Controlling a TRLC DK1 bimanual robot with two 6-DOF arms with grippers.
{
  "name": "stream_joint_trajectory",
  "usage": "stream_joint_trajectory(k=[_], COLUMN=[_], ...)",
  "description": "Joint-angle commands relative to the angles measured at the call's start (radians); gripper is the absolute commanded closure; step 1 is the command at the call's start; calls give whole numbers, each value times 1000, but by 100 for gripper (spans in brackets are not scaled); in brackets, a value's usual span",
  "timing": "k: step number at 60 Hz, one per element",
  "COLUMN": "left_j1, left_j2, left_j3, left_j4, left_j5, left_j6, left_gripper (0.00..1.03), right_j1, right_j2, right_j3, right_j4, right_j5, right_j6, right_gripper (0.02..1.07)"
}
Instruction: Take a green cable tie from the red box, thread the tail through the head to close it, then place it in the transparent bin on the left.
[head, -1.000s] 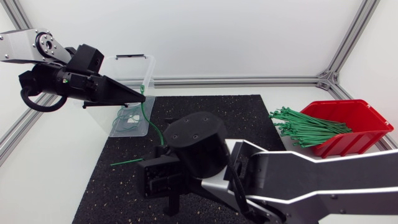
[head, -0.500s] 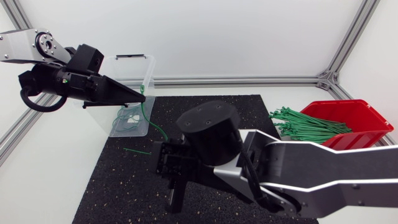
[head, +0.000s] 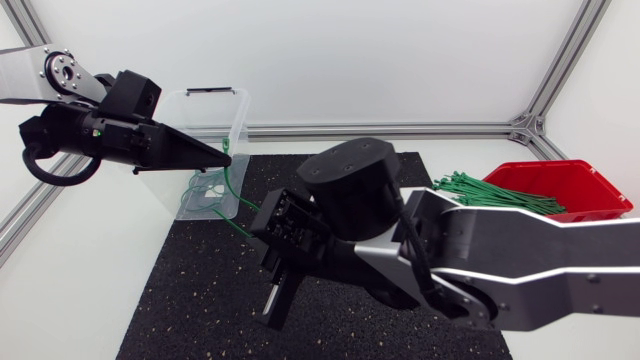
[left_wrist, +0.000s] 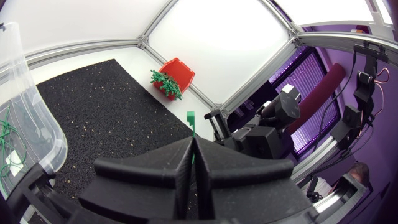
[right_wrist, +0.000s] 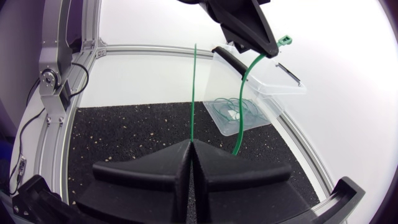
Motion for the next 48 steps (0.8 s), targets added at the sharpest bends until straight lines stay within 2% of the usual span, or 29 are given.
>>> stream_joint_trajectory(k=[1,5,10,14,18,24,27,29,31,32,35,37,43,46,48], left_j1=[-8,-6,-6,-6,-5,-3,-3,-3,-3,-3,-5,-6,-10,-11,-14], left_j2=[-19,-19,-22,-25,-28,-34,-36,-37,-37,-39,-39,-37,-37,-37,-39], left_j3=[-32,-33,-41,-50,-59,-73,-76,-76,-78,-78,-78,-78,-75,-71,-70], left_j4=[-4,-3,3,13,22,39,40,40,40,40,40,40,40,40,40], left_j5=[3,3,3,3,3,3,3,3,3,3,3,3,3,3,3], left_j6=[17,17,17,17,17,17,17,17,17,17,17,17,14,10,10], left_gripper=[100,100,100,100,100,100,100,100,100,100,100,100,100,100,100], right_j1=[35,55,56,72,101,128,159,184,196,207,214,177,30,-47,-123], right_j2=[-70,-121,-189,-161,-186,-178,-159,-182,-256,-285,-274,-258,-276,-209,-138], right_j3=[-50,-98,-129,-72,-93,-78,-73,-112,-205,-242,-190,-167,-155,-127,-101], right_j4=[15,88,110,-39,-13,-77,-106,-74,98,157,33,6,-33,-51,-65], right_j5=[10,41,18,-8,32,84,167,231,275,251,219,193,-8,-76,-159], right_j6=[60,57,69,73,76,75,38,29,9,-26,43,78,141,176,196], right_gripper=[102,102,102,102,102,102,102,102,102,102,102,102,102,102,102])
